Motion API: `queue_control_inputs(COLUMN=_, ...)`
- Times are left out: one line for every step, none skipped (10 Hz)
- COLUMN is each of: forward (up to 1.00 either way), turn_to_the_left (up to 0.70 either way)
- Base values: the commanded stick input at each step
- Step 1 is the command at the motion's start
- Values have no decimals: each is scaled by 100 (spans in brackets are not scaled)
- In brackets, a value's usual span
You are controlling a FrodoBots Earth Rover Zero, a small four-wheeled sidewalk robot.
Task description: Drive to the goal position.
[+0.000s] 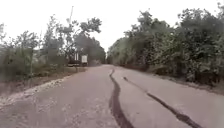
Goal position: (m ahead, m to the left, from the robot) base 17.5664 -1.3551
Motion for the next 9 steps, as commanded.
queue_control_inputs(forward=100, turn_to_the_left=0)
queue_control_inputs(forward=100, turn_to_the_left=0)
queue_control_inputs(forward=100, turn_to_the_left=0)
queue_control_inputs(forward=100, turn_to_the_left=0)
queue_control_inputs(forward=100, turn_to_the_left=0)
queue_control_inputs(forward=100, turn_to_the_left=0)
queue_control_inputs(forward=100, turn_to_the_left=0)
queue_control_inputs(forward=100, turn_to_the_left=0)
queue_control_inputs(forward=100, turn_to_the_left=0)
